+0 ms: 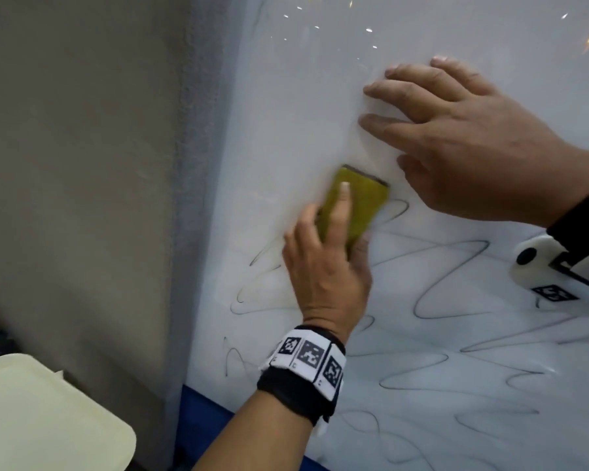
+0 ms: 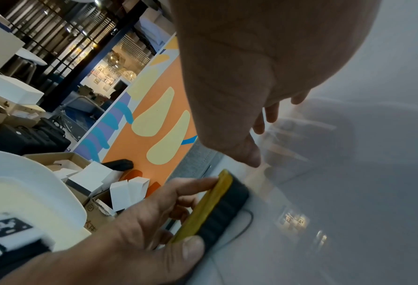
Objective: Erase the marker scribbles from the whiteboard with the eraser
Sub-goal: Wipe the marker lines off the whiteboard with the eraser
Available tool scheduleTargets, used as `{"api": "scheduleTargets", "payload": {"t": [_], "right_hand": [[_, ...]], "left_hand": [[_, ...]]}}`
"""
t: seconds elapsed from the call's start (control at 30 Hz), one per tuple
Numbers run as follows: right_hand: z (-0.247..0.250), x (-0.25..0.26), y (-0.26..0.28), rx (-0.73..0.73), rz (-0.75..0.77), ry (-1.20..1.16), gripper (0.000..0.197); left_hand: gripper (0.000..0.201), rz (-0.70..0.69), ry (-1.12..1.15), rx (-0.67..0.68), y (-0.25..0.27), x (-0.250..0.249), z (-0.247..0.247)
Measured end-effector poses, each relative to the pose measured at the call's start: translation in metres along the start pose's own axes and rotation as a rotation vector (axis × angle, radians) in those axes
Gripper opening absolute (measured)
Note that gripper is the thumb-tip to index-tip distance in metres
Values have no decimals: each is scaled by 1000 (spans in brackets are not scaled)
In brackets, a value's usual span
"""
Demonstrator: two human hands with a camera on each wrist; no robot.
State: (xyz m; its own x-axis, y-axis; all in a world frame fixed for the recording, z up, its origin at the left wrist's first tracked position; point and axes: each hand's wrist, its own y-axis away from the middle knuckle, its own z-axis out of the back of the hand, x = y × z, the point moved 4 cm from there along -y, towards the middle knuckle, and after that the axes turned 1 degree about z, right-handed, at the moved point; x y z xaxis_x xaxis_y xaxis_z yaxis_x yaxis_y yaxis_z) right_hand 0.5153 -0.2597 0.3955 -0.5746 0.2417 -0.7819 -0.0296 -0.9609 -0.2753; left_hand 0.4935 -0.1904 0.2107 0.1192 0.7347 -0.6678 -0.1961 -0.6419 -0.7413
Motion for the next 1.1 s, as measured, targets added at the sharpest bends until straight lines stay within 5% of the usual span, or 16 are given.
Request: {"api": "scheduleTargets", "payload": {"t": [0.07,0.13,0.27,0.37,0.5,0.7,0.77,0.87,0.93,1.1], "right_hand": [[4,-10,6,-31,-21,3,51],[5,-15,11,-36,-22,14,51],[0,-18,19,-57,-14,22,53],[-2,-16,24,-65,-14,13,54],[0,-21,38,-56,-29,8,53],[0,-28,59,-38,-62,-2,55],[0,-27,63,-50,-76,-1,54],[0,-29,68,-61,-90,-8,53],[0,-30,70,-55,-93,-9,53],[-3,-29,73,-61,-95,-15,56]], "left_hand": [[60,211,90,-128,-9,11,3],[60,269,79,-159,-10,6,2],[53,-151,-109,49,17,-33,-11],[55,-262,-179,83,15,-26,-9],[60,53,-88,-50,-11,-8,5],[59,-544,-265,180,23,-41,-8],[60,-454,-257,129,12,-31,-4],[61,-44,-107,-47,-10,-16,2],[59,7,-108,-65,-5,-23,-2],[62,-437,-203,160,49,-55,-22]]}}
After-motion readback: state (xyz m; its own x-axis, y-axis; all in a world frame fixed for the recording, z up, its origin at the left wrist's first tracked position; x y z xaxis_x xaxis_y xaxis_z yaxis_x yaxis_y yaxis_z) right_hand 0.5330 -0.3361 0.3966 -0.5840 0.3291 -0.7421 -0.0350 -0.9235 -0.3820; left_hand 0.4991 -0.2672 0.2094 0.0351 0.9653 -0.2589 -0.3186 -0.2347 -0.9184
